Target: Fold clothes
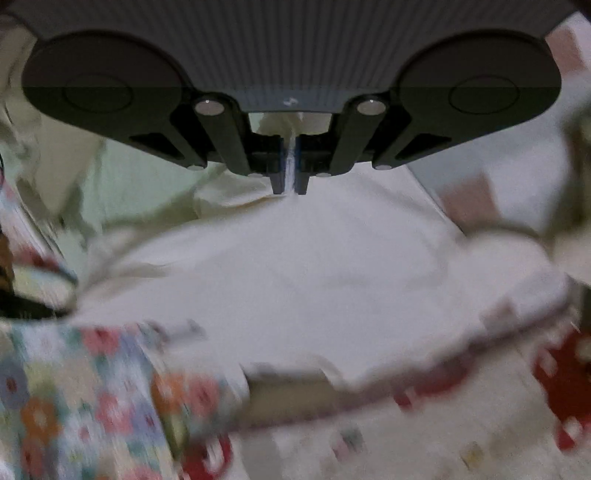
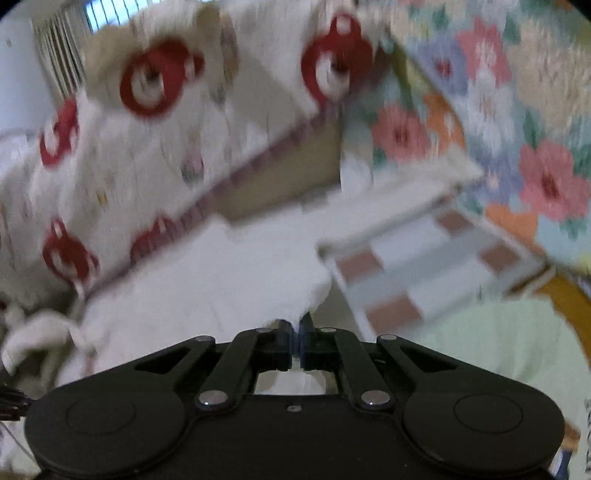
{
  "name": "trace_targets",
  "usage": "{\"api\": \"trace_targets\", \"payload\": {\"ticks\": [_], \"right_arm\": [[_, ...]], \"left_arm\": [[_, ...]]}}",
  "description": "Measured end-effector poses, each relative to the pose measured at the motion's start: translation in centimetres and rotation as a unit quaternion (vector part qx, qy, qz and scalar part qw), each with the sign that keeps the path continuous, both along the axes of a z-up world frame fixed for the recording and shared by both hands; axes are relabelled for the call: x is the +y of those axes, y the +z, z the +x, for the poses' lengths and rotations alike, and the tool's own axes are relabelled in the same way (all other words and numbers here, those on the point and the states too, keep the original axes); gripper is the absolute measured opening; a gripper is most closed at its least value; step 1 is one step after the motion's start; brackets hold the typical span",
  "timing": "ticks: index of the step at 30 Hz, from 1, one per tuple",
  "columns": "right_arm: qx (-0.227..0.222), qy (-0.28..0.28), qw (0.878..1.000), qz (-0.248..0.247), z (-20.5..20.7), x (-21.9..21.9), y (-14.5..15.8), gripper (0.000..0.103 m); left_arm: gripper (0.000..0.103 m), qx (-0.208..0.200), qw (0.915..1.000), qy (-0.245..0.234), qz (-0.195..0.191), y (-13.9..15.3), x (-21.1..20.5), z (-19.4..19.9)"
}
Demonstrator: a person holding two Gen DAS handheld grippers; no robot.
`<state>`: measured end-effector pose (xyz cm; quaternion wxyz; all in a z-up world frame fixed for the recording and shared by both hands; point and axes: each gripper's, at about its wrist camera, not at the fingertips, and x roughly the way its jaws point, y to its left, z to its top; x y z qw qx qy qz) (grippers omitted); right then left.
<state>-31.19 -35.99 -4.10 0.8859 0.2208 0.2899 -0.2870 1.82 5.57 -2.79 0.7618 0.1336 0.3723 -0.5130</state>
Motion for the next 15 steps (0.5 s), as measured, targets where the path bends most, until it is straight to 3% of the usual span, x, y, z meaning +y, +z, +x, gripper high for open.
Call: {"api": "trace_targets", "payload": {"ticks": [2,4,5,7,9,10,13,15], "right_arm": [[-0.016,0.001,1.000,-0.012,0.2,-0.5,1.6,0.006],[0.049,0.003,0.998,-0.041,2.4,-0.9,0.1,0.006],[0.051,-0.008,0.997,-0.049,3.2,-0.7,-0.2,0.008],[0.047,-0.032,0.996,-0.063,4.5,-0.2,-0.6,0.015],[0.043,-0.056,0.994,-0.077,5.8,0.2,-1.0,0.032],[0.041,-0.069,0.993,-0.085,6.5,0.5,-1.2,0.033],[-0.054,-0.040,0.997,-0.025,7.9,3.1,0.0,0.039],[-0.069,0.001,0.998,-0.005,9.4,5.5,-0.3,0.047]], "left_arm": [[0.004,-0.017,0.9998,0.011,-0.002,0.1,-0.1,0.8],[0.004,-0.024,0.9996,0.015,-0.005,-0.3,-0.4,1.2],[0.004,-0.035,0.9992,0.018,-0.007,-0.6,-0.7,1.0],[0.004,-0.060,0.9978,0.024,-0.010,-1.2,-1.3,0.7],[0.004,-0.071,0.9968,0.036,-0.011,-1.3,-1.4,1.3],[0.004,-0.076,0.9961,0.042,-0.012,-1.4,-1.5,1.5],[0.004,-0.062,0.9956,0.066,-0.021,-1.7,-1.8,3.0],[0.004,-0.056,0.9953,0.077,-0.023,-2.3,-2.0,3.7]]}}
